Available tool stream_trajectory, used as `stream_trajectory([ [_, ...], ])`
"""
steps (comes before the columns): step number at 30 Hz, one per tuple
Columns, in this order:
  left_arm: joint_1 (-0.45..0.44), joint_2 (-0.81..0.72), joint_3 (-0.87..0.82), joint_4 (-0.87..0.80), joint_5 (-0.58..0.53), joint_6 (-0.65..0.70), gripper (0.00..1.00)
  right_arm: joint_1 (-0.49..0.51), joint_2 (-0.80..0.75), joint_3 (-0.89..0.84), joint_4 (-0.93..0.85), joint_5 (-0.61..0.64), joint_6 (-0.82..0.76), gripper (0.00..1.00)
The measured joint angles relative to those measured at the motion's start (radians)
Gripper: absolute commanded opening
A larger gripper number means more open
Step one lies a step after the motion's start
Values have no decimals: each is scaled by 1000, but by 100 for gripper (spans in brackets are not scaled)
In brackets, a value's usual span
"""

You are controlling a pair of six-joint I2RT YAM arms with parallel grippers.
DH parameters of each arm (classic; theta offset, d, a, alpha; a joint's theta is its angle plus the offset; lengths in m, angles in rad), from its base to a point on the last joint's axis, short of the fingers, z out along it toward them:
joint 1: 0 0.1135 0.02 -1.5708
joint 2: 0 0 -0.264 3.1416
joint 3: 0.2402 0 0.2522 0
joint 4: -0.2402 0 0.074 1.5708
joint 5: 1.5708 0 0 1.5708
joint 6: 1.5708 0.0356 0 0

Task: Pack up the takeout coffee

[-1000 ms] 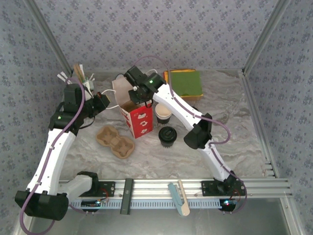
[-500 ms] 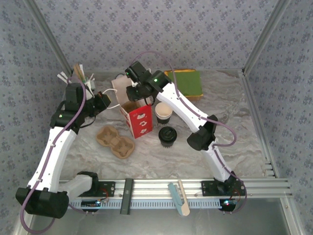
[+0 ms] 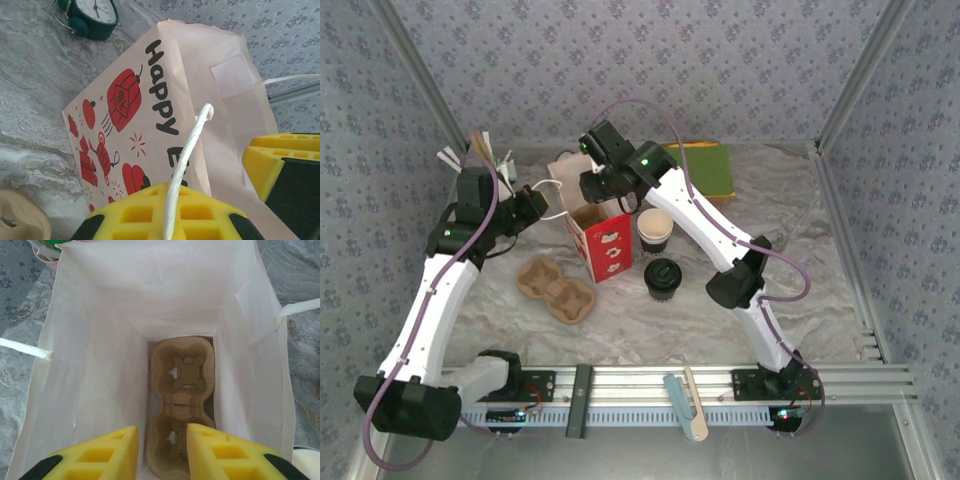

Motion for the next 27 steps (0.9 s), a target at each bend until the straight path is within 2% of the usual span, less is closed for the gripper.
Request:
stream_trajectory([
  [4, 0, 6, 0, 3, 3, 0, 4, 0, -2, 0, 0, 0, -7, 34],
  [10, -2, 17, 0, 8, 3, 1, 13, 0, -30, 0, 0, 0, -22, 38],
  [18, -21, 34, 0, 14, 7, 0, 17, 0, -91, -2, -1, 21, -31, 39],
  [21, -23, 39, 1, 14, 9, 2, 25, 0, -113, -16, -1, 28, -34, 40],
  [27, -29, 45, 14, 14, 11, 0, 28, 0, -129, -33, -3, 39, -34, 40],
])
